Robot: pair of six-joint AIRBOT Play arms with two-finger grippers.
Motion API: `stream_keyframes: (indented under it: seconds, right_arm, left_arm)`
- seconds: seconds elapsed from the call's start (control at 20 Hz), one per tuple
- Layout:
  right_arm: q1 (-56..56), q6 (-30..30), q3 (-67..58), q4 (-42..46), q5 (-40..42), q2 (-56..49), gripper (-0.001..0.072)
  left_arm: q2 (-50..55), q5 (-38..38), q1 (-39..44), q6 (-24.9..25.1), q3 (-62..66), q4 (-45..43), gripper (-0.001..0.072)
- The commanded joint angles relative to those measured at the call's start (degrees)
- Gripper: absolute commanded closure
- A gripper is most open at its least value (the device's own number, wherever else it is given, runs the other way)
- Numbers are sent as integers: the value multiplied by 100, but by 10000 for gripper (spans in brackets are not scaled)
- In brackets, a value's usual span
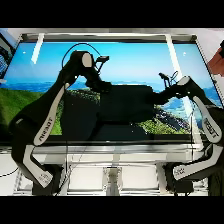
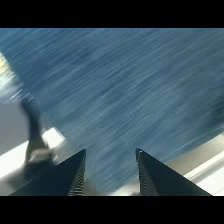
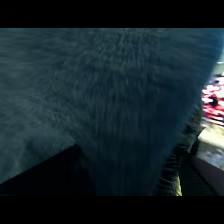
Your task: Fold the clothes and pants, and hang the long-sleeved shirts on hangers.
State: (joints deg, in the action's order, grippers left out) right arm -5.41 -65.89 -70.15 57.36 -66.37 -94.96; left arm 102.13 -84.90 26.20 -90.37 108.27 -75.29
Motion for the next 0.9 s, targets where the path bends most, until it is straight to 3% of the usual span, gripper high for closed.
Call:
stream_keyframes:
  seconds: [0.0,0.05,0.15,0.2,0.45,0.65,0.8,0.85]
  right_arm:
    - [234,-562,-192,619,-221,-531,38]
    - [234,-553,-192,765,-369,-555,167]
    - [216,-494,-195,918,-651,-551,610]
    - [177,-479,-195,927,-776,-551,665]
    - [-844,-457,-223,1342,-1163,-103,665]
    - [-2588,-826,-223,2197,-1340,398,665]
    - [-3950,-1043,-223,2247,-1342,542,661]
    - [-4323,-1158,-221,2310,-1388,540,588]
  left_arm:
    - [-378,-177,-264,-138,-540,-535,369]
    - [-387,-201,-286,-140,-599,-560,369]
    - [-387,-197,-284,-155,-684,-798,369]
    - [-387,-210,-284,-254,-721,-909,369]
    - [-380,-717,-286,-352,-743,-1537,366]
    - [-380,-990,-260,-352,-743,-1534,366]
    - [-378,-1034,-260,-352,-743,-1537,366]
    - [-378,-1032,-260,-352,-743,-1537,366]
